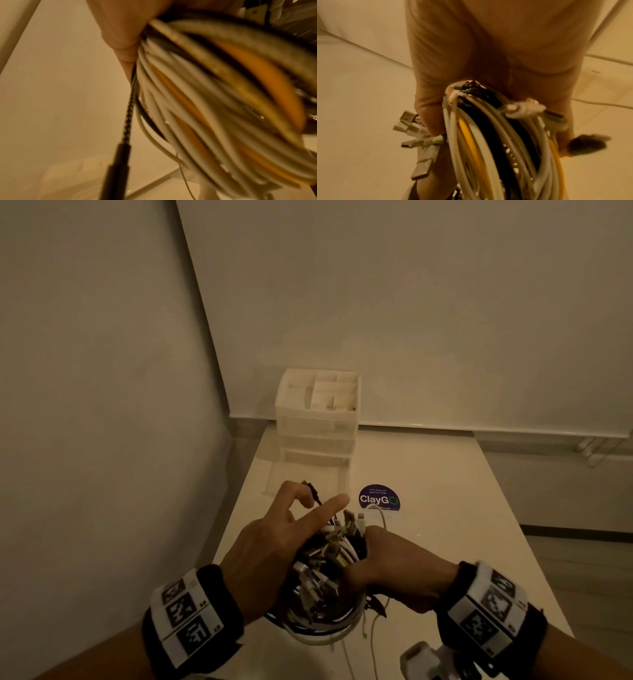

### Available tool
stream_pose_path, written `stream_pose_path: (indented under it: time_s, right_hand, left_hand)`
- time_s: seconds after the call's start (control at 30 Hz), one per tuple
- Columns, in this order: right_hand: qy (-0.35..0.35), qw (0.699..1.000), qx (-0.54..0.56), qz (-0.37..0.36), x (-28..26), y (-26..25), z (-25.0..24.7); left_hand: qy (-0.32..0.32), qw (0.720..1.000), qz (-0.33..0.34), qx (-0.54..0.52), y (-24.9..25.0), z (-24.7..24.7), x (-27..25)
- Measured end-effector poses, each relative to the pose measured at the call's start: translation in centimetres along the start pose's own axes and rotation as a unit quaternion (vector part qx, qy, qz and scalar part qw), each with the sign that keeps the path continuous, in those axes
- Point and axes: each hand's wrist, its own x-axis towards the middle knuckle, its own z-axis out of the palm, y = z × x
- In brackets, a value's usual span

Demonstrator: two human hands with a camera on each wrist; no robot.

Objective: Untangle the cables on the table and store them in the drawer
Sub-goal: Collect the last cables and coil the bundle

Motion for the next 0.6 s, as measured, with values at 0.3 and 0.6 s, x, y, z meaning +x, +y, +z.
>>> stream_pose_path:
  time_s: [0.3,0.6]
  right_hand:
    - [-0.032,0.993,-0.08,0.084,0.6,-0.4,0.3]
    - [-0.016,0.972,-0.198,0.124,1.0,-2.0,-0.8]
  left_hand:
    - [-0.112,0.989,0.063,-0.077,-0.7,1.0,0.4]
    - [-0.065,0.996,-0.059,-0.036,0.3,2.7,0.3]
